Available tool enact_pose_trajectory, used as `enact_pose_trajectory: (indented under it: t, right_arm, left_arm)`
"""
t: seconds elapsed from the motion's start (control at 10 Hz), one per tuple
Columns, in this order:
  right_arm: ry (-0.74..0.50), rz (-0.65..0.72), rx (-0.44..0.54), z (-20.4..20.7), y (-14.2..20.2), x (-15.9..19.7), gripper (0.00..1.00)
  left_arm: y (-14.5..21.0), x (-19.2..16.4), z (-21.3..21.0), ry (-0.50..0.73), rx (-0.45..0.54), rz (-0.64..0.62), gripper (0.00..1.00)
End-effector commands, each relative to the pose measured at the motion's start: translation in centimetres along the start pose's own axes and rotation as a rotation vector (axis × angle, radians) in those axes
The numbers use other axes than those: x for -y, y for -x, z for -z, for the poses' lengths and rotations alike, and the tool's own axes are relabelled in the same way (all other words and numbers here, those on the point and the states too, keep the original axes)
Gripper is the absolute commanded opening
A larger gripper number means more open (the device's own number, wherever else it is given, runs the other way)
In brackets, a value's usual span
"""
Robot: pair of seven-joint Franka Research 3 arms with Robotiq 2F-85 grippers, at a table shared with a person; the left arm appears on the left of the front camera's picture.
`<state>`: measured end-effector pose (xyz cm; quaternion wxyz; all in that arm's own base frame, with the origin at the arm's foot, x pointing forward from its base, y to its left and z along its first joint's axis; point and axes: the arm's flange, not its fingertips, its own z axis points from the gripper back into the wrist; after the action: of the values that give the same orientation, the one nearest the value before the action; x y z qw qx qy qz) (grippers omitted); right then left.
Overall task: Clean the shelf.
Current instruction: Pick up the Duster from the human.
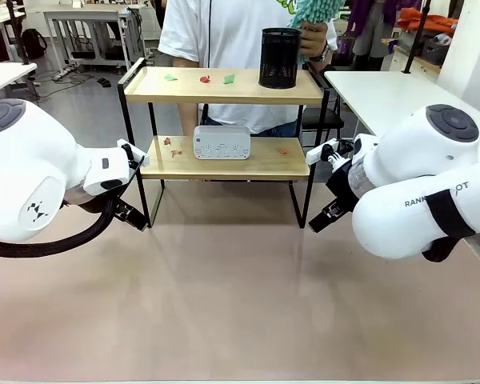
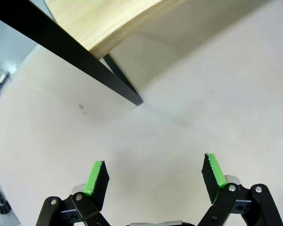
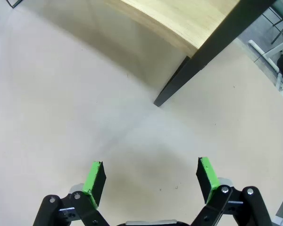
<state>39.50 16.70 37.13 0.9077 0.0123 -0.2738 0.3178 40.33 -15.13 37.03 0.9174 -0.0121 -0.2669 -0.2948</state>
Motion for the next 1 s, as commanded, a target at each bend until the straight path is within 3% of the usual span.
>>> enact_pose_trajectory:
  t: [0.0, 0.4, 0.5, 0.6, 0.7, 0.8, 0.9]
  right_arm:
    - [0.0, 0.001, 0.0, 0.0, 0.0, 0.0, 1.0]
    - [0.0, 0.0, 0.0, 0.0, 0.0, 0.0, 1.0]
    - [-0.034, -0.025, -0.141, -1.9, -0.2, -0.2, 1.0]
    - [-0.136, 0.111, -0.252, -5.1, 0.3, 0.0, 1.0]
    - [-0.173, 0.199, -0.207, -8.9, 1.7, 0.6, 1.0]
    - [-0.332, 0.285, -0.082, -14.1, 4.0, 1.7, 1.0]
    - [-0.474, 0.422, 0.044, -18.8, 6.5, 3.8, 1.0]
  left_arm:
    - [0.0, 0.0, 0.0, 0.0, 0.0, 0.0, 1.0]
    - [0.0, 0.0, 0.0, 0.0, 0.0, 0.0, 1.0]
    - [0.3, 0.2, -2.3, 0.174, -0.135, 0.085, 1.0]
    - [1.1, -0.4, -6.1, 0.399, -0.097, 0.115, 1.0]
    - [2.8, -1.6, -9.7, 0.572, -0.12, 0.139, 1.0]
    - [4.1, -3.3, -13.5, 0.632, -0.121, 0.025, 1.0]
    - [5.5, -5.9, -17.1, 0.646, -0.014, -0.029, 1.0]
